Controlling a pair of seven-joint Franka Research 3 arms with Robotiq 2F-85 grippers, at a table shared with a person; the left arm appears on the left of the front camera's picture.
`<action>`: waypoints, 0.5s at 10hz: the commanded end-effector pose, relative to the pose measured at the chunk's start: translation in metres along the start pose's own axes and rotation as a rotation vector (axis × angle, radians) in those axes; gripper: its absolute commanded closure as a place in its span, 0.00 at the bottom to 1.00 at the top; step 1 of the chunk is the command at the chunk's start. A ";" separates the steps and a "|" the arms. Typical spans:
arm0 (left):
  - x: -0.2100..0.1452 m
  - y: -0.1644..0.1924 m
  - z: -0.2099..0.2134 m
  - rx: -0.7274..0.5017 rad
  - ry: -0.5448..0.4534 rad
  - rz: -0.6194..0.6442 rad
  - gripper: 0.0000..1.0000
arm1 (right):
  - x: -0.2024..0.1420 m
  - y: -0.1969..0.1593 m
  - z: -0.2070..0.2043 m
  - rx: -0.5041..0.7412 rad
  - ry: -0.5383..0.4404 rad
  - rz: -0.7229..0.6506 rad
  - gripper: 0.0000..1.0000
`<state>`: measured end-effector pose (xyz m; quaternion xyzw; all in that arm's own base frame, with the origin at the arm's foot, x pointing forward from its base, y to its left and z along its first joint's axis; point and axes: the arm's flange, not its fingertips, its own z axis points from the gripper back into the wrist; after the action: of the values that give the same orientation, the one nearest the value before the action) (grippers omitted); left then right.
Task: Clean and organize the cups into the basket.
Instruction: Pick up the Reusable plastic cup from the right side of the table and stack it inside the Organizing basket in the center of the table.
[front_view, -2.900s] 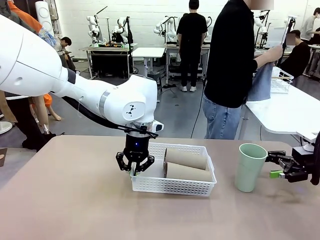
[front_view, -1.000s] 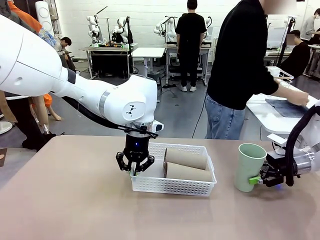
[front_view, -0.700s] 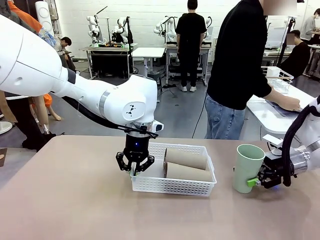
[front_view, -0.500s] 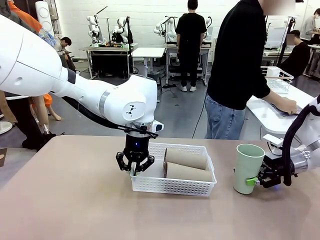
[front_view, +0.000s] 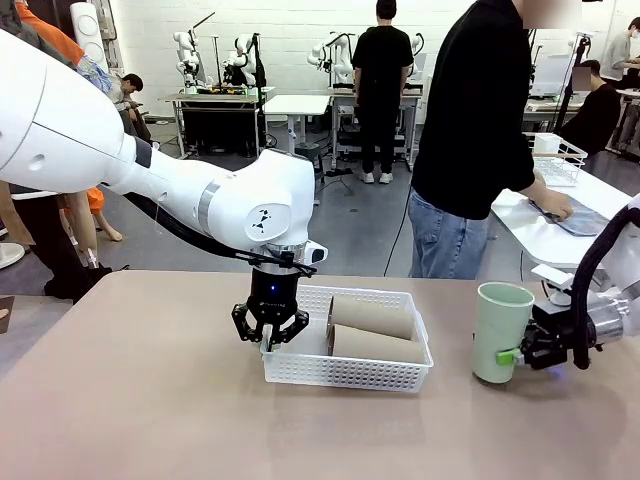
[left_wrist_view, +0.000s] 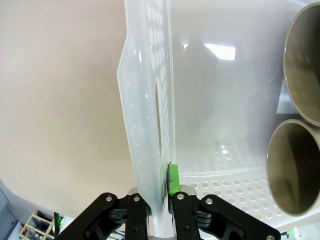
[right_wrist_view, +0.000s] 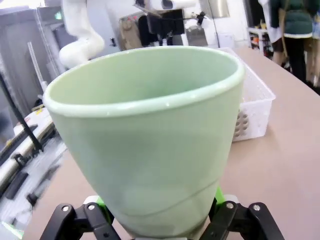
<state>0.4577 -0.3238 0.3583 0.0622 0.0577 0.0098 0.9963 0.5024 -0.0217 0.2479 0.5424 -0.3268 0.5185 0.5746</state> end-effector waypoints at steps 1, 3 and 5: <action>-0.001 0.001 0.000 -0.002 -0.005 -0.008 1.00 | 0.083 0.059 0.017 -0.083 -0.021 -0.154 0.24; -0.001 0.001 0.000 -0.002 -0.005 -0.008 1.00 | 0.140 0.091 0.033 -0.153 0.009 -0.207 0.24; -0.001 0.001 0.000 -0.002 -0.005 -0.008 1.00 | 0.172 0.114 0.040 -0.215 0.039 -0.186 0.24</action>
<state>0.4578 -0.3238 0.3583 0.0622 0.0577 0.0098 0.9963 0.4498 -0.0390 0.4580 0.5087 -0.3164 0.4412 0.6682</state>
